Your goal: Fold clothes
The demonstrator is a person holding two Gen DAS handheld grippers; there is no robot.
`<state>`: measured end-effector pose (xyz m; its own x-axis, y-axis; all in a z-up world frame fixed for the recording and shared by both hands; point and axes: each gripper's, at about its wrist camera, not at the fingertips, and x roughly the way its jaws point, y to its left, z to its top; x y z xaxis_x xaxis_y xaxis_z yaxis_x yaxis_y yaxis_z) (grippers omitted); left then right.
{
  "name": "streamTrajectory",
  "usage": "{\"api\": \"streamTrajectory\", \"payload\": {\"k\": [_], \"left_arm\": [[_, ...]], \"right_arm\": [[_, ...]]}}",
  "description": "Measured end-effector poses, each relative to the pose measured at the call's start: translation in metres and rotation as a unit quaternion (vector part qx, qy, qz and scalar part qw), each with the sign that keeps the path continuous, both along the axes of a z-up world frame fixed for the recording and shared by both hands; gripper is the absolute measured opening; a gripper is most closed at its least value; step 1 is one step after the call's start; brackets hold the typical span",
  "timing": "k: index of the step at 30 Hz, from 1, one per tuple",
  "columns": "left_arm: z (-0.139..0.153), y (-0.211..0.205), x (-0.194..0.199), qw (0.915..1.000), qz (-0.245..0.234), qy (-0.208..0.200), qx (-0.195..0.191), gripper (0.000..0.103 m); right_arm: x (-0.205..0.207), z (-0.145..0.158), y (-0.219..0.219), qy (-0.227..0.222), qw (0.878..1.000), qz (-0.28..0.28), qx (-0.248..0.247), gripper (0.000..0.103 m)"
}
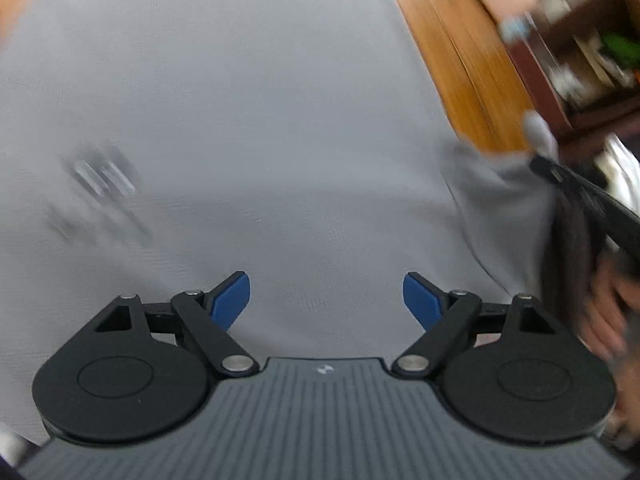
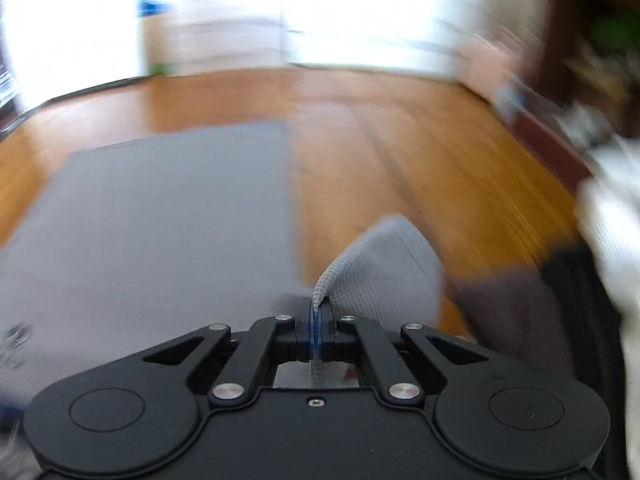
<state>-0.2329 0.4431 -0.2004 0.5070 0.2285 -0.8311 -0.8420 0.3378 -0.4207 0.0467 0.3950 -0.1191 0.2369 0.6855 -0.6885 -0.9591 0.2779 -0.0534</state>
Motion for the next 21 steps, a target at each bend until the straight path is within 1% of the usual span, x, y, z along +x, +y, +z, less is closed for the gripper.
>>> {"api": "streamTrajectory", "payload": {"k": [2, 3, 4, 5, 6, 7, 8, 9, 11, 13, 14, 15, 18, 19, 21], "left_arm": [[0.012, 0.008, -0.019, 0.9981, 0.032, 0.009, 0.052, 0.085], [0.017, 0.012, -0.030, 0.9961, 0.047, 0.009, 0.074, 0.085], [0.020, 0.016, -0.043, 0.9953, 0.063, -0.012, 0.073, 0.085], [0.022, 0.021, -0.057, 0.9938, 0.079, -0.033, 0.071, 0.085], [0.021, 0.025, -0.073, 0.9916, 0.099, -0.057, 0.061, 0.086], [0.020, 0.027, -0.083, 0.9898, 0.113, -0.072, 0.050, 0.086], [0.016, 0.029, -0.093, 0.9883, 0.123, -0.082, 0.037, 0.086], [0.011, 0.032, -0.101, 0.9876, 0.130, -0.085, 0.021, 0.086], [0.006, 0.035, -0.107, 0.9879, 0.133, -0.079, 0.005, 0.086], [0.002, 0.038, -0.112, 0.9884, 0.134, -0.071, -0.007, 0.086], [0.003, 0.040, -0.113, 0.9884, 0.135, -0.069, -0.006, 0.086], [0.004, 0.042, -0.113, 0.9885, 0.135, -0.067, -0.005, 0.086], [0.008, 0.045, -0.106, 0.9911, 0.124, -0.049, 0.006, 0.087], [0.008, 0.046, -0.101, 0.9923, 0.116, -0.041, 0.007, 0.089], [0.004, 0.049, -0.088, 0.9949, 0.097, -0.027, 0.004, 0.091]], "right_arm": [[-0.042, 0.007, 0.009, 0.013, 0.997, 0.076, 0.025, 0.001], [-0.058, 0.007, 0.011, 0.047, 0.993, 0.106, 0.034, 0.001], [-0.075, 0.006, 0.013, 0.079, 0.987, 0.136, 0.042, 0.001], [-0.092, 0.004, 0.013, 0.099, 0.980, 0.164, 0.046, 0.001], [-0.110, 0.000, 0.013, 0.113, 0.973, 0.195, 0.042, 0.002], [-0.127, -0.006, 0.014, 0.122, 0.965, 0.230, 0.025, 0.003], [-0.142, -0.015, 0.015, 0.120, 0.958, 0.259, 0.003, 0.005], [-0.153, -0.026, 0.016, 0.109, 0.956, 0.273, -0.019, 0.010], [-0.162, -0.043, 0.014, 0.075, 0.955, 0.281, -0.058, 0.016], [-0.152, -0.047, 0.002, 0.052, 0.959, 0.270, -0.064, 0.025], [-0.147, -0.049, -0.004, 0.042, 0.961, 0.264, -0.066, 0.037], [-0.138, -0.048, -0.013, 0.040, 0.964, 0.256, -0.064, 0.042], [-0.120, -0.047, -0.041, -0.001, 0.966, 0.245, -0.075, 0.043], [-0.116, -0.047, -0.050, -0.016, 0.966, 0.244, -0.081, 0.043], [-0.113, -0.049, -0.061, -0.016, 0.964, 0.247, -0.094, 0.046]]}}
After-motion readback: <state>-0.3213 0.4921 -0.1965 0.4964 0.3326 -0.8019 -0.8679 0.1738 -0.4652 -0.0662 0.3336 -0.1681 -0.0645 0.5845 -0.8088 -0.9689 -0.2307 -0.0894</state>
